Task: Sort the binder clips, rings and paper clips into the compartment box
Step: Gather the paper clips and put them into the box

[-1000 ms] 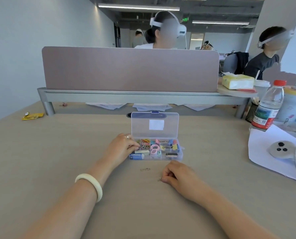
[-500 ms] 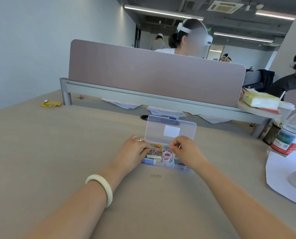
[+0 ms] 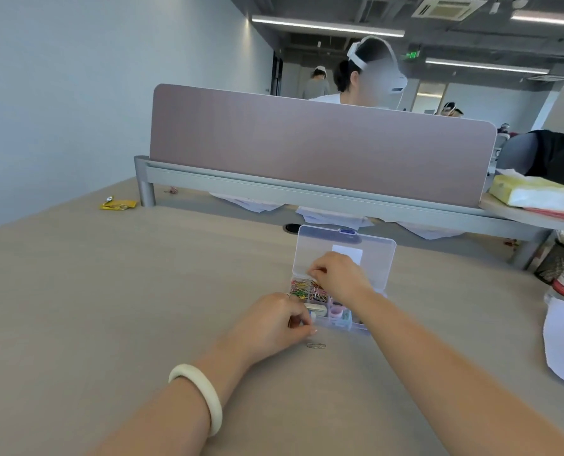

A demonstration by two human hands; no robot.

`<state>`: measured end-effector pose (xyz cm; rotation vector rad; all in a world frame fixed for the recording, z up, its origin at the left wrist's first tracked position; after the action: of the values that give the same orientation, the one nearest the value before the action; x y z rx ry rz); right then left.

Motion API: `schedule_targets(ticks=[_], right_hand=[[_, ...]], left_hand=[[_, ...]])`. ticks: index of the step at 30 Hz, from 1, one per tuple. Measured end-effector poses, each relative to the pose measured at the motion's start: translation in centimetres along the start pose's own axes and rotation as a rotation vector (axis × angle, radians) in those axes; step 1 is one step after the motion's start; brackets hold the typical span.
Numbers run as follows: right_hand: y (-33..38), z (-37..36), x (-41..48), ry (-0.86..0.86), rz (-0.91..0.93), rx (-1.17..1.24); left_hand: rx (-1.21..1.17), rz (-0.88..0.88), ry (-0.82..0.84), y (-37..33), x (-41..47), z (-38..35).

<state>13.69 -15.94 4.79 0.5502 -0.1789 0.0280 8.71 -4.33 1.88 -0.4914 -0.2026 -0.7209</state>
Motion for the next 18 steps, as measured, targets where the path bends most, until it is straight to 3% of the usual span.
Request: schedule_targets(ticks=[4,8,11,18], right_hand=[[-0.8,1.3,-1.2,-0.003,0.053,0.086],[-1.6,0.1,-2.9,0.083,0.14,-0.094],[-1.9,-0.4,-3.7,0.11,0.169,-0.188],[-2.2,-0.6,-4.3,0.138,0.135,-0.119]], left_hand=[[-0.025,-0.006,0.081,-0.5,-0.3,-0.1],[0.006,-0.027,0.154,-1.3,-0.6,-0.7],[0.002,-0.035,0.162,-1.6,-0.6,-0.9],[-0.002,-0.053,0.139,-1.8,-0.4,-1.1]])
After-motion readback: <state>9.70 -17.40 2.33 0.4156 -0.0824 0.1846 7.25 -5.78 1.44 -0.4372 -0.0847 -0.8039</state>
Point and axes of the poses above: each hand's wrist, its own x-axis towards the middle knuckle, its own z-axis out of the back of the hand, y = z × x, the point moved 7 cm from there along x, towards the middle knuckle, and after that the axes turned 11 degrees about x, right-handed, at the moved point
